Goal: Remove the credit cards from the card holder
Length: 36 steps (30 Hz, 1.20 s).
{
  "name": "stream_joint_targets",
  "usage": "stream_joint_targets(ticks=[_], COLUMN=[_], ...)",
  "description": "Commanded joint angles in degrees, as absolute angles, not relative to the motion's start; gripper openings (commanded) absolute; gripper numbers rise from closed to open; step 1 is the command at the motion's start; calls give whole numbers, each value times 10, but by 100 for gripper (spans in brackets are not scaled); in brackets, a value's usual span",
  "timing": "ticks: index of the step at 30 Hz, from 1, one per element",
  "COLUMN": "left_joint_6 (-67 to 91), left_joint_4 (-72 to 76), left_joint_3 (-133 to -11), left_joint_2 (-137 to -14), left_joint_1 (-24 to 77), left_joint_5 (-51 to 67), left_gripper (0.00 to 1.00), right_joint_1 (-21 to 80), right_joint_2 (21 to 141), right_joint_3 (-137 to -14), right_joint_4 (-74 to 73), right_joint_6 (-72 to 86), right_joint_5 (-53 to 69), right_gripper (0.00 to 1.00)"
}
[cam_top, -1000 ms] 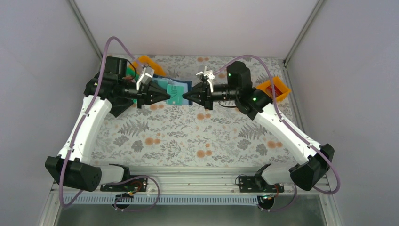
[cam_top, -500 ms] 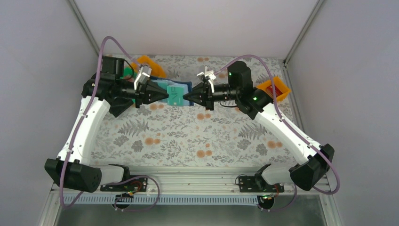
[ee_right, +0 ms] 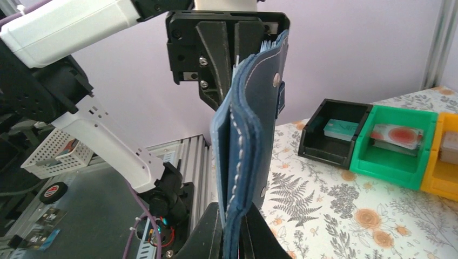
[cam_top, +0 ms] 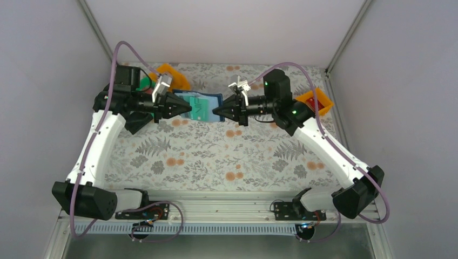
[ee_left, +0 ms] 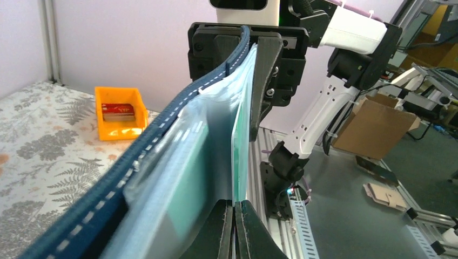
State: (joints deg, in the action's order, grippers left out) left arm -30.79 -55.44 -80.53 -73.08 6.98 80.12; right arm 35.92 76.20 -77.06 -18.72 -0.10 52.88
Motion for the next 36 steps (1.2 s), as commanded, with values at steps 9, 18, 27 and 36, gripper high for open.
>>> stream_joint_targets(ticks=[9,18,27,36], left_joint_6=[-313,-332,-324,-416], left_joint_4=[-527,-542,-538,-645], left_joint_3=[-792,-790,-796,-830], left_joint_2=[-736,-739,-751,-772], left_joint_1=[85,88,99,-5], left_joint_5=[834,836,836,741], left_gripper=[18,15,3,2], right_joint_1=[357,357,357,293], right_joint_2=[771,766,765,749], right_joint_3=[-790,-782,-781,-743], right_joint_4=[-174,-173,-170,-201], right_joint_6=[0,6,6,28], right_joint_5=[595,585,594,513], right_gripper=[4,4,4,4])
